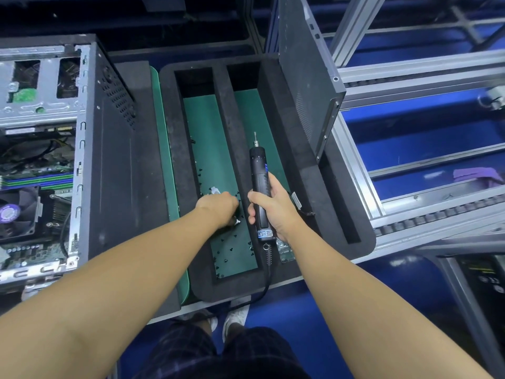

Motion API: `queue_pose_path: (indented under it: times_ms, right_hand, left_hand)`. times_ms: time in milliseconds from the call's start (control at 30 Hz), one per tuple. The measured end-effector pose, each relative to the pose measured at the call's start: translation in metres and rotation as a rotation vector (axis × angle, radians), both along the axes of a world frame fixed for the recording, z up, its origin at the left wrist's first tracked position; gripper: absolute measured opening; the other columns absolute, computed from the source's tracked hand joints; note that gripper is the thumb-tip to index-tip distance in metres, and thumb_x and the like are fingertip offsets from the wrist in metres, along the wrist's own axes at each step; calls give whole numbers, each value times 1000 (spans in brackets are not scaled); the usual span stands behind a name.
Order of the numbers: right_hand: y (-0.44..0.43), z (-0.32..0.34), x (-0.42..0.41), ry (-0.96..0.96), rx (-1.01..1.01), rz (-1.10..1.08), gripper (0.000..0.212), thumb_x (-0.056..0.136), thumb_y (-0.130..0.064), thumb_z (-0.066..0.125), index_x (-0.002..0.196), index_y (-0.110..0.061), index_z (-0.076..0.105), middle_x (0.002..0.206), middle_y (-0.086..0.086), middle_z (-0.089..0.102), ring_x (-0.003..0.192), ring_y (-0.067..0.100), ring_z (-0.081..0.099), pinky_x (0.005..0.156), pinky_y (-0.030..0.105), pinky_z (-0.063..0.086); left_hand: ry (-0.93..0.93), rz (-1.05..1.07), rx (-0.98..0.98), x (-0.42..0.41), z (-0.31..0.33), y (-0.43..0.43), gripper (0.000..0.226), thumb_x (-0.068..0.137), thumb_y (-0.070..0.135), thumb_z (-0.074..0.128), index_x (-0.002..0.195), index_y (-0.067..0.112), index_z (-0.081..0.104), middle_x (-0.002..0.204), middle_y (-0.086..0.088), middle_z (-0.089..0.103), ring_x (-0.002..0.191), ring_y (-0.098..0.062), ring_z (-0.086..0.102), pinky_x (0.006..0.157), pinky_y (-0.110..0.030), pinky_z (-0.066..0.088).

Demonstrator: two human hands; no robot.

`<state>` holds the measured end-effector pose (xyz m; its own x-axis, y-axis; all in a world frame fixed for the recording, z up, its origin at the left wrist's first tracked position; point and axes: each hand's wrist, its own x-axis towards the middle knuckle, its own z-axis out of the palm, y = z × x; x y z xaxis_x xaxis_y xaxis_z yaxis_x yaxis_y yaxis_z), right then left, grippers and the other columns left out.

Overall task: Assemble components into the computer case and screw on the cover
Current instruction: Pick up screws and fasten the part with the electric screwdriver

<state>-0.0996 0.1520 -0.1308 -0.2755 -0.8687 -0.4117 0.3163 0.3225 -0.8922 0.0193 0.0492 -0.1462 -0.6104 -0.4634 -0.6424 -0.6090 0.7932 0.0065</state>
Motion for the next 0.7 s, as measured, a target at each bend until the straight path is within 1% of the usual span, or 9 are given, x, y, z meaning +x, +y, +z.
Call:
queue_pose_path:
  times_ms: [67,133,167,233,267,333,433,533,700]
  right_hand:
    - [0,1,1,5,9,1,36,84,-16,68,117,-28,60,77,7,61,55,25,56,55,36,53]
    - [-1,2,1,22,17,10,39,85,-17,68,121,-29,59,78,5,63,56,24,57,56,36,54]
    - [0,4,1,38,22,19,41,85,-17,68,123,-30,59,79,4,64,57,24,58,58,36,54]
    - [1,7,3,68,26,44,43,87,-17,68,125,-33,57,80,3,65,58,25,59,61,37,55]
    - [2,9,4,73,22,52,45,87,-16,68,127,-33,56,79,3,65,57,25,59,60,36,55]
    - [3,14,7,67,18,59,50,88,-12,69,132,-32,54,78,4,65,55,24,59,56,35,55]
    - [6,22,15,65,34,70,62,90,-6,69,141,-34,49,85,9,63,59,24,58,55,38,56]
    - [8,33,26,75,-7,100,72,87,-9,71,145,-43,44,79,2,64,60,24,58,57,37,56]
    - [4,65,44,95,-140,164,74,85,-14,73,143,-49,45,82,0,62,60,22,58,56,36,55]
  left_hand:
    - [182,155,154,-2,11,-9,19,94,25,54,102,8,59,100,-12,63,100,-36,61,71,-35,46]
    - [360,367,254,-1,21,-16,16,95,25,49,88,10,53,85,-7,60,81,-28,57,65,-32,39]
    - [441,523,328,1,24,-19,20,97,24,43,84,11,50,78,-5,58,70,-24,53,60,-31,36]
    - [626,920,582,4,30,-22,25,96,19,32,77,11,45,66,-6,53,50,-19,38,47,-25,30]
    - [722,1106,699,5,32,-22,25,95,17,28,73,12,41,61,-5,46,46,-16,29,44,-21,25]
    - [890,1365,825,9,40,-22,24,92,14,26,70,17,35,54,-1,32,43,-12,17,41,-18,17]
    - [1075,1523,938,13,58,-21,28,97,12,27,72,17,40,50,4,29,40,-12,20,38,-22,24]
    - [1184,1536,1043,16,77,-18,30,106,20,33,82,15,52,56,4,42,47,-11,38,49,-26,38]
    - [1381,1604,987,25,112,-19,29,105,28,44,91,14,65,62,7,59,57,-7,55,58,-23,51]
